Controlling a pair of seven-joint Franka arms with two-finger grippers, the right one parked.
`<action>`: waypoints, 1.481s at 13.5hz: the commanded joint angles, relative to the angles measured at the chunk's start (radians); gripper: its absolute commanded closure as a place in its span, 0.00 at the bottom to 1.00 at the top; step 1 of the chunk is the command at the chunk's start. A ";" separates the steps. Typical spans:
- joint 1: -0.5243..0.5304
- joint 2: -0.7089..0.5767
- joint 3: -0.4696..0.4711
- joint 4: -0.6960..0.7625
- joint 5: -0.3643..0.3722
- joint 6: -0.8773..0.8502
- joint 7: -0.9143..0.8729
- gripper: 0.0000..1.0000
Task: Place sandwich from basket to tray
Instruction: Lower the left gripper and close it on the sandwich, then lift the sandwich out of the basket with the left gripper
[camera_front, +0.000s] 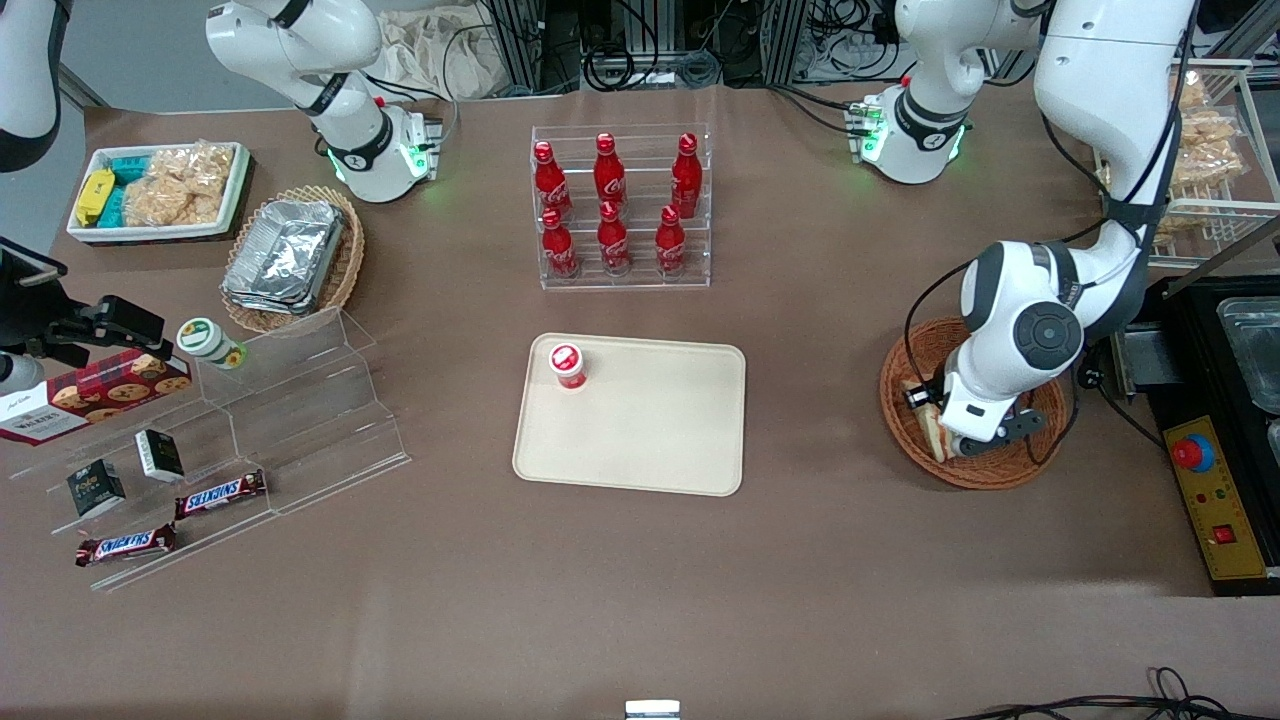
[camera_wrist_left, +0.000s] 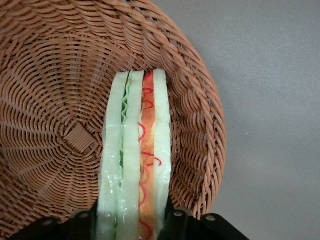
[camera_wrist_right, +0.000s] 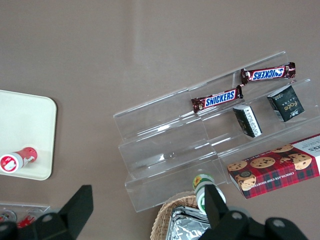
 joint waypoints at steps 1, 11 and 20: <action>-0.009 -0.070 0.004 0.005 0.056 -0.048 -0.023 0.68; -0.021 -0.232 -0.118 0.600 0.095 -0.959 0.158 0.75; -0.021 -0.224 -0.491 0.840 -0.071 -1.040 -0.398 0.76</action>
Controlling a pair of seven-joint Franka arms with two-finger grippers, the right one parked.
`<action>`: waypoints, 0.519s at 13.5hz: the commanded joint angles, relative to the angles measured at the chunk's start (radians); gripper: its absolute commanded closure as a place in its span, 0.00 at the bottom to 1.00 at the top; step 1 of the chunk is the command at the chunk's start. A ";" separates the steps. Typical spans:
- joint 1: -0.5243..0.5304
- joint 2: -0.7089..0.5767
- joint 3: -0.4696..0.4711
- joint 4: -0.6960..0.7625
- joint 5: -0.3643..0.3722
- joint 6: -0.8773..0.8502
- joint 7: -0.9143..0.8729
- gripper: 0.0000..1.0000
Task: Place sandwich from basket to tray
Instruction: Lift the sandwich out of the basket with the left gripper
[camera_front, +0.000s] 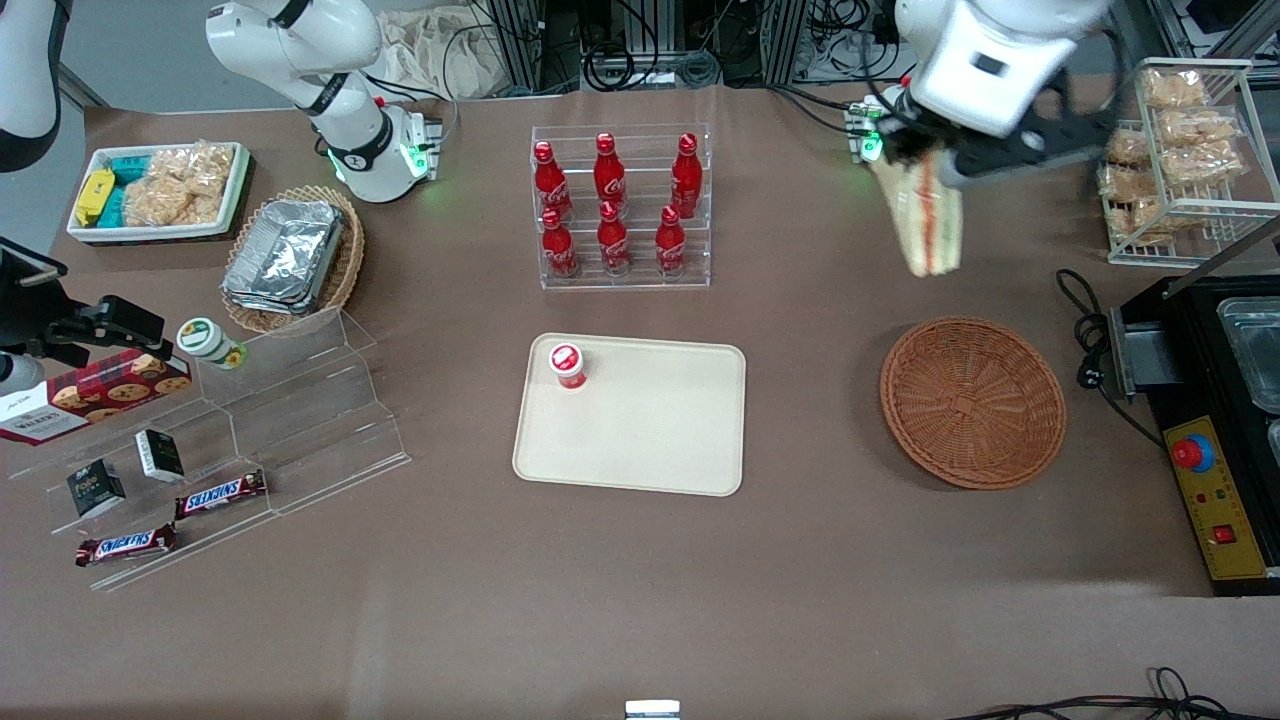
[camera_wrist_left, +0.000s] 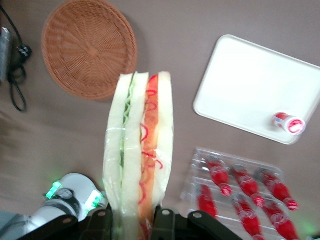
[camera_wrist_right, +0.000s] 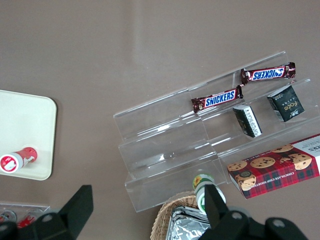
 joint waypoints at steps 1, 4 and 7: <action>0.005 0.112 -0.109 0.036 -0.006 0.098 -0.160 0.76; 0.004 0.279 -0.158 0.002 0.017 0.261 -0.207 0.75; -0.017 0.438 -0.159 -0.058 0.085 0.426 -0.209 0.75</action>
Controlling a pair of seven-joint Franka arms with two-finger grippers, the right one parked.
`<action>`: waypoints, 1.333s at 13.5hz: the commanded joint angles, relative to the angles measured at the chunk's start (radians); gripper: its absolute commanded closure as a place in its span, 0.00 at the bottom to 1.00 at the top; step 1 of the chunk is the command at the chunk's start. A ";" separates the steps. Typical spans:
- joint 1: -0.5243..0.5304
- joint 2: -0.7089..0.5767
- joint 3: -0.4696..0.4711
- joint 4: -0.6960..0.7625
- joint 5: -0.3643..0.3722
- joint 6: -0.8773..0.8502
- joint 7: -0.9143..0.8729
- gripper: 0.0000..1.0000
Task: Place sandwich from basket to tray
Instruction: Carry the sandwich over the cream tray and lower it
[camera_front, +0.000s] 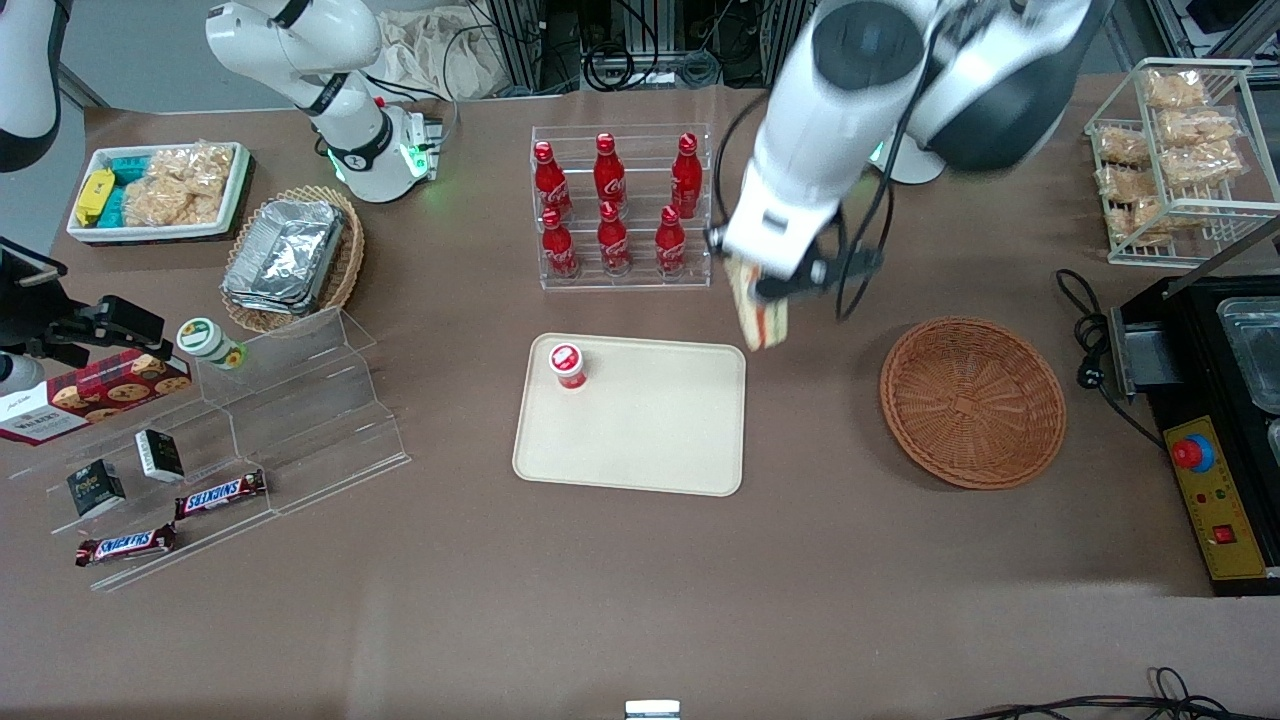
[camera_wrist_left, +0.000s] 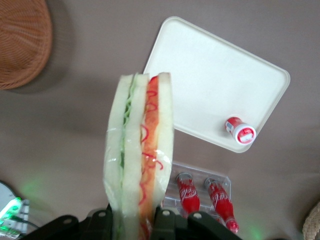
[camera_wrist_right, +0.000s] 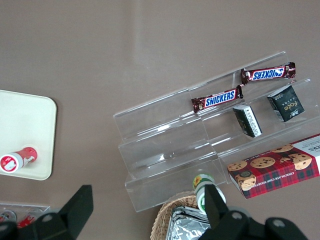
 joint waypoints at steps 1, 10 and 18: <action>-0.031 0.155 -0.012 -0.005 0.078 0.107 -0.023 0.75; -0.066 0.463 -0.006 -0.006 0.293 0.358 -0.099 0.74; -0.055 0.434 -0.009 -0.005 0.311 0.363 -0.172 0.00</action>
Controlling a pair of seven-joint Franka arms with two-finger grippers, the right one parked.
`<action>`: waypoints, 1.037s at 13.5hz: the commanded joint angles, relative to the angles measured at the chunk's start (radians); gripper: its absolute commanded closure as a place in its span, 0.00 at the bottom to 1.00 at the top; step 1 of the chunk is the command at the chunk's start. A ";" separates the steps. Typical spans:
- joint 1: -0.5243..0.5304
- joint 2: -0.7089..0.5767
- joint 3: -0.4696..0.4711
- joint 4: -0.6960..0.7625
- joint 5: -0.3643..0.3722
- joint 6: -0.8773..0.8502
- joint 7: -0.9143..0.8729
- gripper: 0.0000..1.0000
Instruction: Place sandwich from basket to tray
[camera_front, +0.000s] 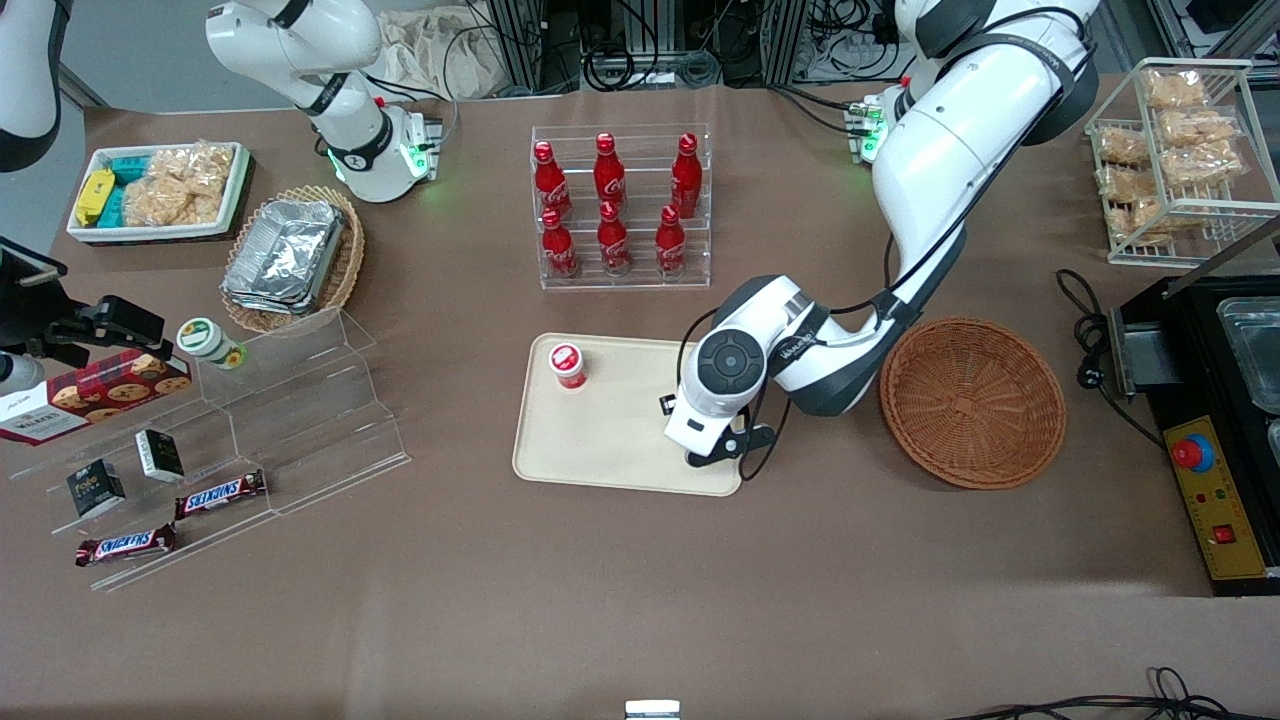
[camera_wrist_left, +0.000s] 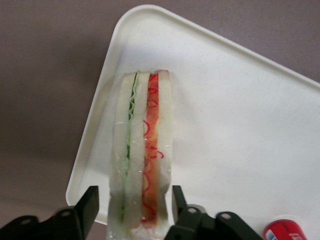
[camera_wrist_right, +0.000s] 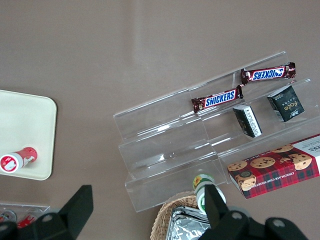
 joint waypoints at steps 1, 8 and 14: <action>0.007 -0.105 -0.008 0.013 0.013 -0.066 -0.103 0.00; 0.012 -0.524 0.096 0.013 -0.061 -0.336 -0.126 0.00; 0.012 -0.644 0.246 0.012 -0.162 -0.437 0.143 0.00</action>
